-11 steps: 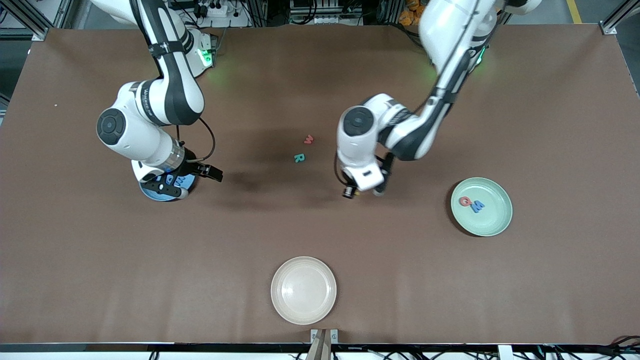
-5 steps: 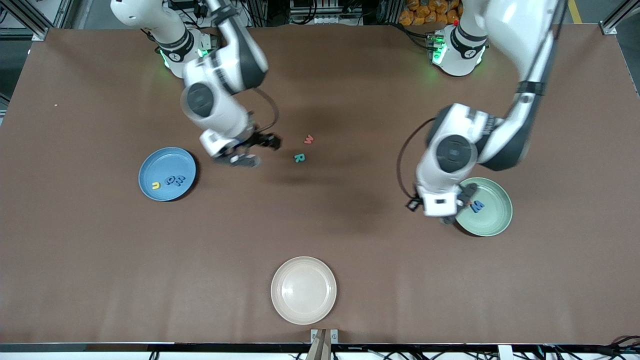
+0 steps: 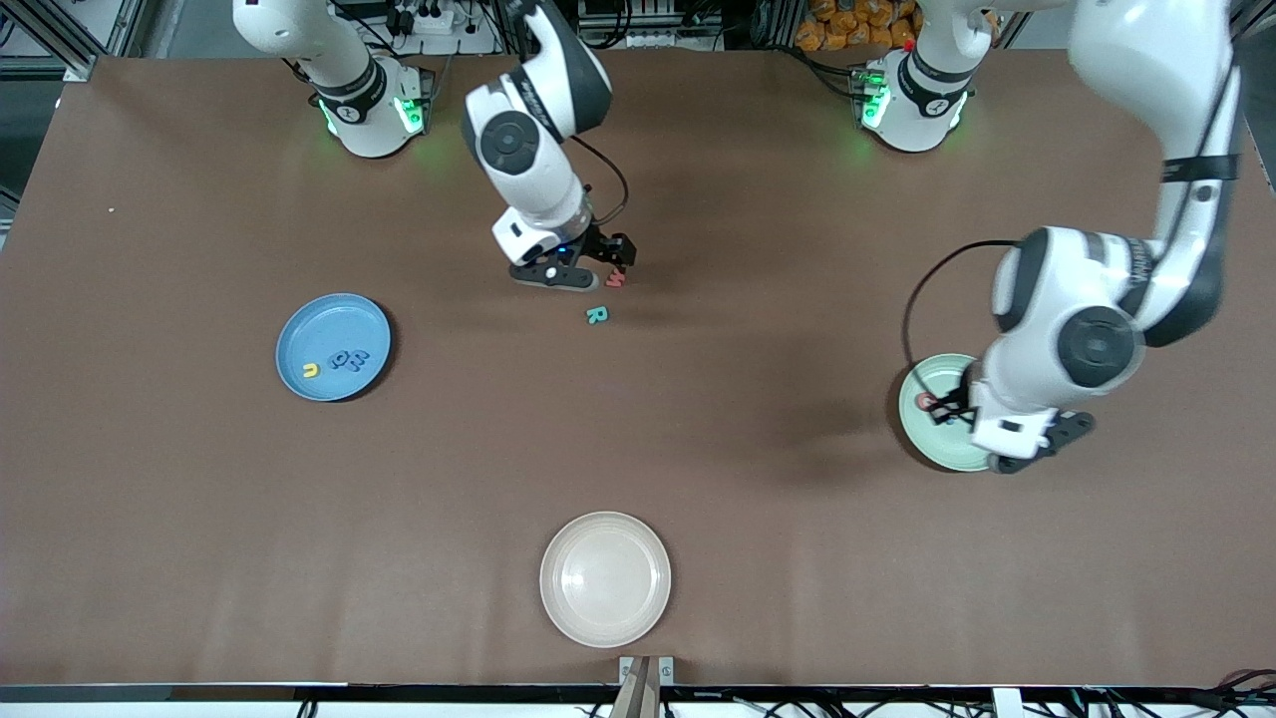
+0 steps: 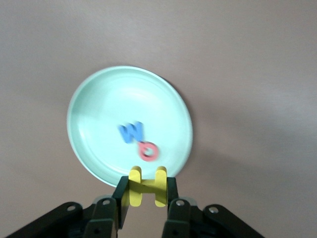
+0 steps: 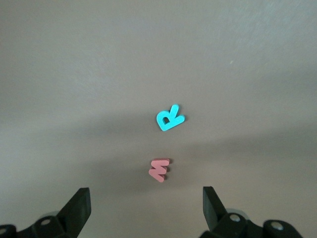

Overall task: Sort upper and lower case letters into plates
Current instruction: 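Carry the H to the green plate while the right gripper reaches the M, then lower the H onto the green plate and open the left gripper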

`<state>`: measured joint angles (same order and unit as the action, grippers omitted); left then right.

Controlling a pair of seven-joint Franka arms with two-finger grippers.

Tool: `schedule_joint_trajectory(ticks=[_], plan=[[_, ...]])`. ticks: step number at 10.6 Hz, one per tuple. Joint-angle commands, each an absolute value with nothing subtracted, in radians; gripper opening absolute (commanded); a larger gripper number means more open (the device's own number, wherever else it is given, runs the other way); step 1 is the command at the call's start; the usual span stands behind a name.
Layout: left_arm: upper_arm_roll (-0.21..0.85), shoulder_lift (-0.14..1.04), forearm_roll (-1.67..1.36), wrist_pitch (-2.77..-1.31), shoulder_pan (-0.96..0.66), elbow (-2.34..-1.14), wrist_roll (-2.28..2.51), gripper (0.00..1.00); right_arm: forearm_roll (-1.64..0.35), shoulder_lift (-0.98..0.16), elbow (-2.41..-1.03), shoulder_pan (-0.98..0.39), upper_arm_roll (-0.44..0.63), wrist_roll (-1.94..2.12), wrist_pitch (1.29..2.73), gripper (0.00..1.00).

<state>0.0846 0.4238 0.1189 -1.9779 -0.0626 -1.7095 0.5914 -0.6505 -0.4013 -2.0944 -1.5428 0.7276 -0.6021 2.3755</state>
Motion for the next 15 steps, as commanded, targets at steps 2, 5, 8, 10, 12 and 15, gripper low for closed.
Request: schedule_joint_trajectory(ticks=[2,5,8,10,12,15], plan=[[0.039,0.448,0.097,-2.061,-0.028,-1.793,0.320,0.00,-0.696,-0.488,-2.089,-1.548,0.694,-0.612,2.442,1.00],[0.029,0.511,0.097,-2.144,-0.029,-1.822,0.224,0.00,-0.710,-0.537,-2.089,-1.549,0.638,-0.614,2.491,1.00],[0.025,0.517,0.109,-2.143,-0.038,-1.816,0.219,0.13,-0.713,-0.586,-2.088,-1.575,0.604,-0.635,2.543,1.00],[0.023,0.511,0.110,-2.141,-0.049,-1.810,0.215,1.00,-0.712,-0.603,-2.088,-1.591,0.604,-0.653,2.562,1.00],[0.025,0.486,0.112,-2.123,-0.057,-1.789,0.216,1.00,-0.712,-0.618,-2.083,-1.598,0.604,-0.653,2.574,1.00],[0.025,0.422,0.114,-2.039,-0.060,-1.737,0.215,1.00,-0.712,-0.630,-2.076,-1.597,0.604,-0.650,2.588,1.00]])
